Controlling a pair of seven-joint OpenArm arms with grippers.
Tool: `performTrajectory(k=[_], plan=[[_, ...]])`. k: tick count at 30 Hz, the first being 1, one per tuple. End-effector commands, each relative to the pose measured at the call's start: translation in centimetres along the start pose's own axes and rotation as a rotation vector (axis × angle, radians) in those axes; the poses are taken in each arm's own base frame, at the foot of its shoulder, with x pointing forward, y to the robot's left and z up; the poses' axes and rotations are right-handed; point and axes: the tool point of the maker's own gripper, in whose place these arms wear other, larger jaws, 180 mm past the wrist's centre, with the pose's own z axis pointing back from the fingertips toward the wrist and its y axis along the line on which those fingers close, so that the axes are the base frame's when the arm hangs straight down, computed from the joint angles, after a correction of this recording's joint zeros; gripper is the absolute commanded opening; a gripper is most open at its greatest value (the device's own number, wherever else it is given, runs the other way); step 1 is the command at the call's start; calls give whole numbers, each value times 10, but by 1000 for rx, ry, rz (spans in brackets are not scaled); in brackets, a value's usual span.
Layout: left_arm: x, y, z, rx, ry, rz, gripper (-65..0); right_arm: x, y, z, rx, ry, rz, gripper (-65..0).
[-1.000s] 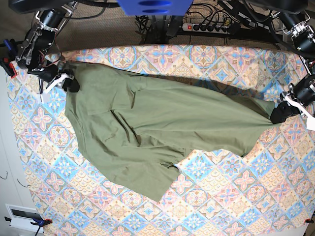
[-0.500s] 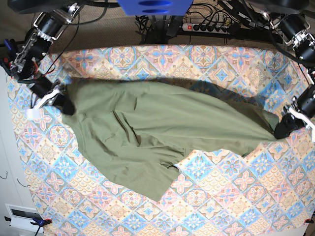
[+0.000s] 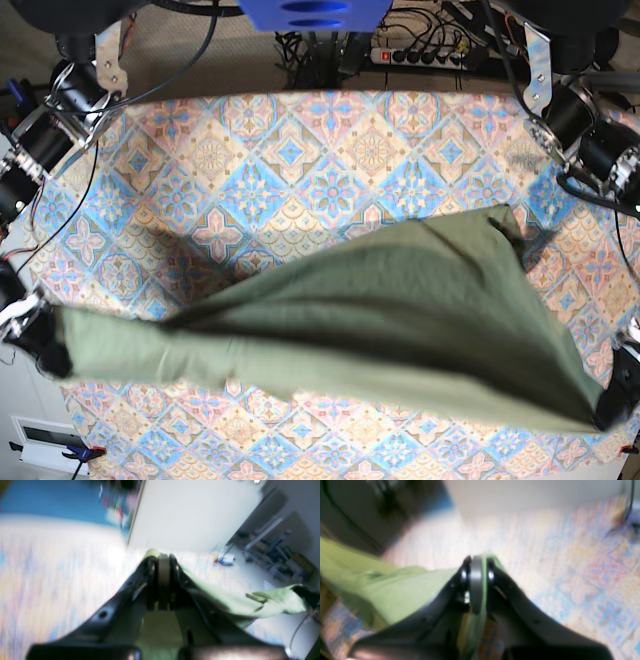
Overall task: Layout the t-shirt on the table in an organized manner, then fold the t-shirt properly
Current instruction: 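Lift the shirt with both grippers and swing it upward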
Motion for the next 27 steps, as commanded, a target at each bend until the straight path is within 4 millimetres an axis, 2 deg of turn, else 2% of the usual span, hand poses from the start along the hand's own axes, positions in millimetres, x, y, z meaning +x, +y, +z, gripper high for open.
performTrajectory(k=[1, 3, 5, 6, 7, 8, 10, 12, 14, 16, 17, 18, 20, 21, 22, 23, 24, 25, 26, 27], plan=[[4, -5, 1, -13, 0, -35, -650, 24, 0, 1, 7, -47, 28, -632], [2, -6, -5, -2, 20, -58, -650, 38, -4, -3, 10, -42, 41, -632], [23, 13, 0, 97, -53, -92, -650, 54, -4, -7, 18, -39, 66, -632], [23, 20, -3, 123, -46, -94, -650, 62, -3, -10, 24, -39, 83, -632], [17, 17, -12, 100, -21, -81, -650, 73, 2, -15, 38, -47, 100, -632], [22, 11, -19, 74, -27, -81, -650, 85, 9, -21, 53, -56, 123, -632], [53, 10, -23, 93, -120, -99, -650, 102, 23, -35, 92, -59, 152, -632], [62, 13, -29, 105, -115, -105, -650, 116, 30, -47, 117, -62, 160, -632], [71, -5, -42, 46, -100, -127, -650, 124, 32, -54, 125, -56, 160, -632], [95, -13, -46, 46, -155, -161, -650, 135, 37, -56, 134, -75, 172, -631], [99, -14, -47, 50, -158, -169, -650, 143, 40, -56, 138, -93, 178, -631], [95, -17, -54, 37, -129, -175, -650, 152, 44, -57, 147, -107, 189, -631], [119, -28, -57, 31, -188, -203, -650, 171, 54, -60, 164, -135, 210, -631], [123, -27, -61, 39, -197, -193, -650, 176, 57, -63, 172, -136, 216, -631], [111, -25, -70, 28, -158, -166, -650, 178, 60, -65, 178, -132, 218, -631], [97, -30, -76, -3, -96, -156, -650, 178, 61, -67, 181, -126, 222, -631], [93, -39, -80, -31, -70, -170, -650, 178, 63, -67, 183, -125, 229, -631], [104, -47, -78, -30, -111, -196, -650, 180, 65, -67, 183, -125, 241, -631], [123, -45, -73, 18, -194, -207, -650, 181, 66, -66, 183, -127, 246, -631], [137, -33, -69, 79, -251, -182, -650, 182, 65, -65, 177, -128, 248, -631]])
